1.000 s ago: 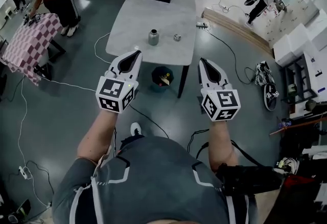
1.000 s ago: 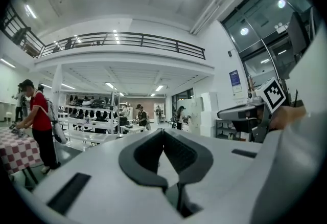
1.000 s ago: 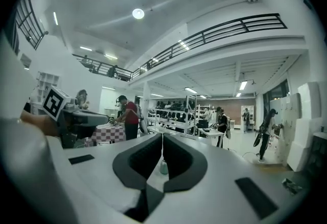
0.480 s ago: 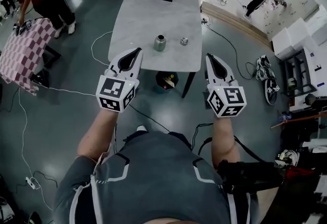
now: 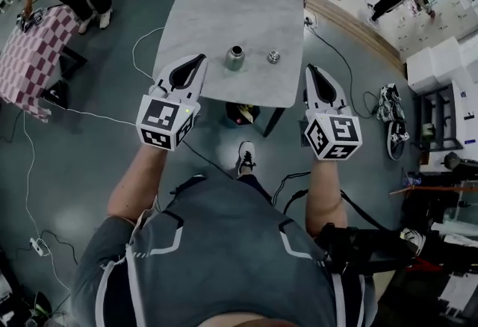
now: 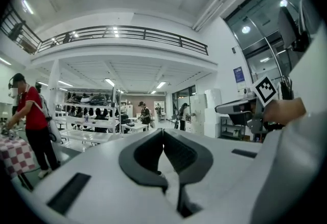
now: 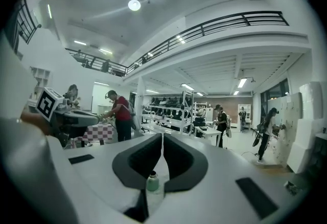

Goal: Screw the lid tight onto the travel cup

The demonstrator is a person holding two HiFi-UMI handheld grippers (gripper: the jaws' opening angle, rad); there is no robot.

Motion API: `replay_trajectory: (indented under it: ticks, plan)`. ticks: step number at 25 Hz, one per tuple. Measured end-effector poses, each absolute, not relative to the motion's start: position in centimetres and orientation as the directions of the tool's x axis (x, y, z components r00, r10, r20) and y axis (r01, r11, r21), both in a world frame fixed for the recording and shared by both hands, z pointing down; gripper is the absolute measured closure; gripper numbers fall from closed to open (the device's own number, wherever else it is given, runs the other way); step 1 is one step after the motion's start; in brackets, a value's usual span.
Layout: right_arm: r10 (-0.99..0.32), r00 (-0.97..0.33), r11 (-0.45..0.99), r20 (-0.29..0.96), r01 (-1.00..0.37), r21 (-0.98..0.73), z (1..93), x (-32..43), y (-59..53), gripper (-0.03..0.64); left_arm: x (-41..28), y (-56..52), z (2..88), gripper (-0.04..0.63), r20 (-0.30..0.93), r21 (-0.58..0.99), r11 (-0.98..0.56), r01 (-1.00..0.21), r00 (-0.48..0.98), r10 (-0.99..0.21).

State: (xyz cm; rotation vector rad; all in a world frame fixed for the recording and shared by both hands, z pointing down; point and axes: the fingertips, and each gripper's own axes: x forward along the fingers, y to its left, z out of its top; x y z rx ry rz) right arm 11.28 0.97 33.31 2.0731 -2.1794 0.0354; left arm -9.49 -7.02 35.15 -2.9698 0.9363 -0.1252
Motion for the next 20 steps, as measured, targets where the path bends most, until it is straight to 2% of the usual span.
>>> replay_trajectory:
  ticks: [8, 15, 17, 20]
  plan:
    - [-0.984, -0.148, 0.152, 0.095, -0.988, 0.037, 33.5, 18.6, -3.9, 0.584, -4.2, -11.6, 35.0, 0.586, 0.088, -0.044, -0.715, -0.698, 0.71, -0.698]
    - [-0.967, -0.237, 0.238, 0.093, -0.971, 0.006, 33.8, 23.3, -8.2, 0.58, 1.2, -14.4, 34.8, 0.584, 0.088, -0.027, -0.706, -0.708, 0.702, -0.707]
    - [-0.961, -0.262, 0.263, 0.094, -0.965, 0.008, 34.0, 24.1, -9.1, 0.56, 2.4, -15.1, 35.0, 0.583, 0.093, -0.013, -0.701, -0.713, 0.697, -0.711]
    - [-0.948, -0.3, 0.302, 0.105, -0.953, 0.005, 34.6, 25.3, -10.3, 0.486, 3.8, -15.8, 35.3, 0.58, 0.102, -0.024, -0.694, -0.719, 0.689, -0.718]
